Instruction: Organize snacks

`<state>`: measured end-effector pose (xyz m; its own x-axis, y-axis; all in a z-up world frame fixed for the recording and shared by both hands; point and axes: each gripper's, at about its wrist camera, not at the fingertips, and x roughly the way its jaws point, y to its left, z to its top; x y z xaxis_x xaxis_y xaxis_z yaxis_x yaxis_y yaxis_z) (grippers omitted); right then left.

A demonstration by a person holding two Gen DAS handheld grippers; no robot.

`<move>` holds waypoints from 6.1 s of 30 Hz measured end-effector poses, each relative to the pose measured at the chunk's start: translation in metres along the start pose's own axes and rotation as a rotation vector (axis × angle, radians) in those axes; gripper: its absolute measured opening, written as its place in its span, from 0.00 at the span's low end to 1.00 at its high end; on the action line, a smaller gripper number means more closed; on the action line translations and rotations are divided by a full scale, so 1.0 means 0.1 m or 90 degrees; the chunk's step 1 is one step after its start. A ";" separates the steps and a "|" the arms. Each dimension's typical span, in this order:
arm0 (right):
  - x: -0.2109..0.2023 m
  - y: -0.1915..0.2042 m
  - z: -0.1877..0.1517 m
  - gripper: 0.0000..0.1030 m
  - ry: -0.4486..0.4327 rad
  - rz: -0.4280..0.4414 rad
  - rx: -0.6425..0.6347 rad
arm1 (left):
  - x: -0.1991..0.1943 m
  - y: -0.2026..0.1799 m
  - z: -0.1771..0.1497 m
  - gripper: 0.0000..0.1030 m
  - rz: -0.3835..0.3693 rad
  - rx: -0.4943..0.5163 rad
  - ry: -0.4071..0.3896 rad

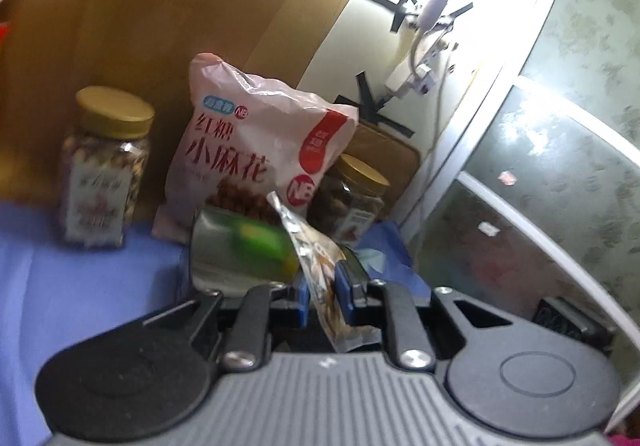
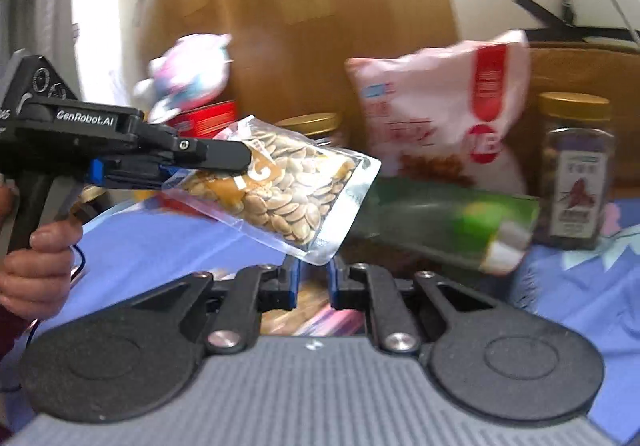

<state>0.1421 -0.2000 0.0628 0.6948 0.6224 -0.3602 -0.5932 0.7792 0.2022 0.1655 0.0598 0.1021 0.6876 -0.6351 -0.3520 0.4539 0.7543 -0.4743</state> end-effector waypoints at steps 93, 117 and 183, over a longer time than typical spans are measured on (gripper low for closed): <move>0.44 1.39 -0.39 0.66 0.083 0.041 -0.146 | -1.22 0.86 -1.23 0.55 0.081 -0.187 -0.112; -0.38 1.52 -0.91 0.46 0.185 0.194 -0.303 | -1.16 0.83 -1.24 0.60 0.057 -0.171 -0.096; 0.14 -0.05 -0.02 0.24 -0.039 -0.111 -0.103 | 0.85 -0.33 0.04 0.70 0.077 0.112 0.036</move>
<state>0.1539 -0.1953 0.0547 0.8129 0.4870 -0.3194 -0.5162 0.8564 -0.0081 0.2112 -0.0186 0.0916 0.7121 -0.5434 -0.4445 0.4657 0.8394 -0.2801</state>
